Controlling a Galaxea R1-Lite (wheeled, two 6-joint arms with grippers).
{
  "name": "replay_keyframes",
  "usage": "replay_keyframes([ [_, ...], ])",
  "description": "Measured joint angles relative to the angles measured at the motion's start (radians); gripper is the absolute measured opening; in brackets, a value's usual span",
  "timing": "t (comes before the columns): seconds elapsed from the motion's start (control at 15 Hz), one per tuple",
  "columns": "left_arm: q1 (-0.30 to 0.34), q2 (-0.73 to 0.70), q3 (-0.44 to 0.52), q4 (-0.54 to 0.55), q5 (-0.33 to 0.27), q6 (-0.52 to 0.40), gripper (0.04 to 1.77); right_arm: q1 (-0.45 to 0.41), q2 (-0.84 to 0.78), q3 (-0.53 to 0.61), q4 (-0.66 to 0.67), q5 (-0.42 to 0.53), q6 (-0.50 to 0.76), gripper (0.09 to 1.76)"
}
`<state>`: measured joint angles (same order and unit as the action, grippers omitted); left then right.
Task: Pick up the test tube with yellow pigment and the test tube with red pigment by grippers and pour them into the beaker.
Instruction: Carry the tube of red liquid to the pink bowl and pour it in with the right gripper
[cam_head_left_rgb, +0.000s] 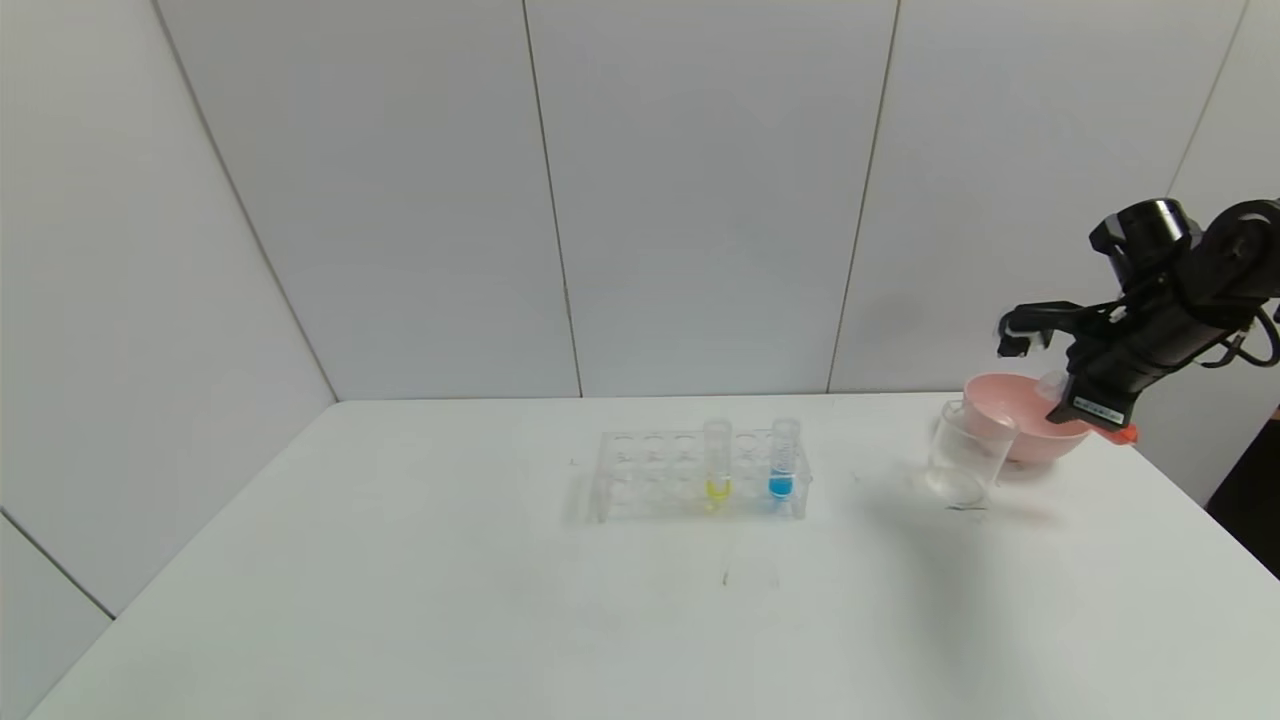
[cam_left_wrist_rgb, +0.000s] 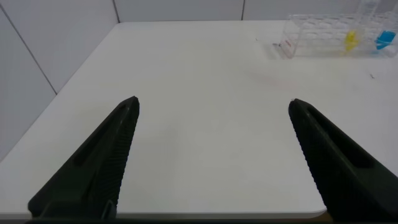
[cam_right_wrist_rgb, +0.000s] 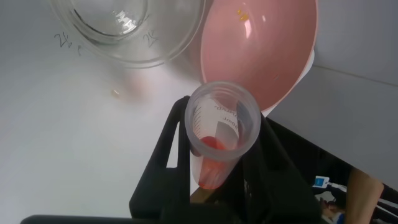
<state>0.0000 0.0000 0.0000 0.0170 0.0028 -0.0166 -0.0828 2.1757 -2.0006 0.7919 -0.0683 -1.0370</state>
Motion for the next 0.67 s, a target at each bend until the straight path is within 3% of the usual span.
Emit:
replay_keyframes([
  [0.67,0.000,0.000,0.000,0.000,0.000,0.000,1.72,0.046,0.000,0.000,0.092,-0.003,-0.080,0.54],
])
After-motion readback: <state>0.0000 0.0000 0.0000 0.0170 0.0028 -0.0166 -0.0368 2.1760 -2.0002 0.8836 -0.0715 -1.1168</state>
